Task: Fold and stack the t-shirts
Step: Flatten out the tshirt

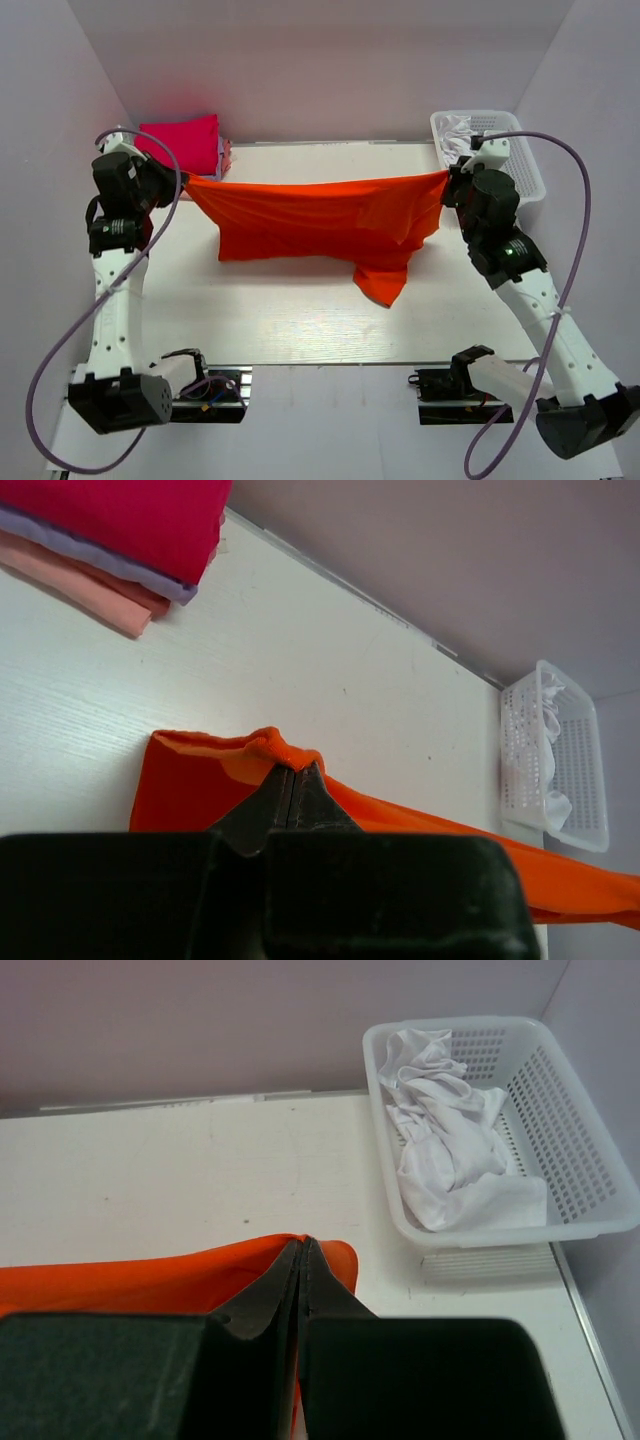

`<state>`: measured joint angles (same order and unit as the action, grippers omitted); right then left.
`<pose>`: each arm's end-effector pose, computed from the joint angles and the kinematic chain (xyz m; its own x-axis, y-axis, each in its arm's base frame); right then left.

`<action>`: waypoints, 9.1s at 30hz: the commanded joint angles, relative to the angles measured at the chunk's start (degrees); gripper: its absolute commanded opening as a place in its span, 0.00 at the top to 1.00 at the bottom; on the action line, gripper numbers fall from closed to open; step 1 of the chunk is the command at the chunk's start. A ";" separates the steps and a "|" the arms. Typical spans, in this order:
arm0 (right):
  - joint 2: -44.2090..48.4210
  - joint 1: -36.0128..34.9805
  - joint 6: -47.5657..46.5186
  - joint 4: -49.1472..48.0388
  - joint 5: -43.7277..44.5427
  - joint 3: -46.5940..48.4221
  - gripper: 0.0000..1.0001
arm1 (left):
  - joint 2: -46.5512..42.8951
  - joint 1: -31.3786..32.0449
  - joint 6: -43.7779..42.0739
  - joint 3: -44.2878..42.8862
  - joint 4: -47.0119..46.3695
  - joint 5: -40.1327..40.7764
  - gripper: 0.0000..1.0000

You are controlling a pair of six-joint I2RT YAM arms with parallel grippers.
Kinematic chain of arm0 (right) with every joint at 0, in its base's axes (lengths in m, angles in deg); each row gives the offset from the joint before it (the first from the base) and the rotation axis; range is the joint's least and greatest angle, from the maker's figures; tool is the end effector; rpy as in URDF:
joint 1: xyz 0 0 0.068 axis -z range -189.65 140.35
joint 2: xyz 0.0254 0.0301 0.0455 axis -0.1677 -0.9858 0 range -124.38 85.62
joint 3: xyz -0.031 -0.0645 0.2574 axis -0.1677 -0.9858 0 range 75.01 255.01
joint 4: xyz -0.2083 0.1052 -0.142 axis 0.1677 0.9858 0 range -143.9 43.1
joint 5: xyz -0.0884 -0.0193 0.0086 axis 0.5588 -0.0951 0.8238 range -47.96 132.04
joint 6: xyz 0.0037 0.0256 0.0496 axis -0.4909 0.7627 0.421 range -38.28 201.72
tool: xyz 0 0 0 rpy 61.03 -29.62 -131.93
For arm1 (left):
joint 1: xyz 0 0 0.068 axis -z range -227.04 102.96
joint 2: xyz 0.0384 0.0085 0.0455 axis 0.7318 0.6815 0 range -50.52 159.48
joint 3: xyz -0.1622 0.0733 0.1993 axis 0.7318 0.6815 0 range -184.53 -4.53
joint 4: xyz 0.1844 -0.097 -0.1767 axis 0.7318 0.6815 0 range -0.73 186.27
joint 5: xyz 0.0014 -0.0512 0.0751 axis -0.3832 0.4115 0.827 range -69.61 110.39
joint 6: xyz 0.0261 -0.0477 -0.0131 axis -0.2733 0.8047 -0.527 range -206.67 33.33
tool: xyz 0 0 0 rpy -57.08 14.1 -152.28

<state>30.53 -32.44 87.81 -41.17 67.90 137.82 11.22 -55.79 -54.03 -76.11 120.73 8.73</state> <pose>0.2163 0.0727 0.4097 -0.0745 0.0722 -0.9946 0.0604 0.9959 0.0678 0.2434 0.0297 0.4028 -0.3266 -0.5847 -0.7426 -0.1655 0.8089 -0.5641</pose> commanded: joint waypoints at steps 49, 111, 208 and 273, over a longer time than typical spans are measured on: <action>-50.27 16.28 -0.55 -25.22 -14.09 26.91 1.00 | 65.51 5.67 -0.39 -41.53 -29.97 -1.89 1.00; -19.70 11.01 12.98 26.57 -38.34 -15.52 0.14 | 24.04 11.30 6.20 18.22 -6.76 10.86 0.15; -13.65 15.23 -2.21 13.03 -26.23 51.01 1.00 | 1.65 11.83 -11.02 -28.19 -10.55 18.87 1.00; 14.23 14.79 0.15 5.64 -14.70 16.93 1.00 | -24.48 11.30 -2.41 -5.09 2.91 7.27 1.00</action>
<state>47.47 -17.91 86.10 -30.13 49.41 156.90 -13.55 -44.10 -57.99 -83.34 127.68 14.81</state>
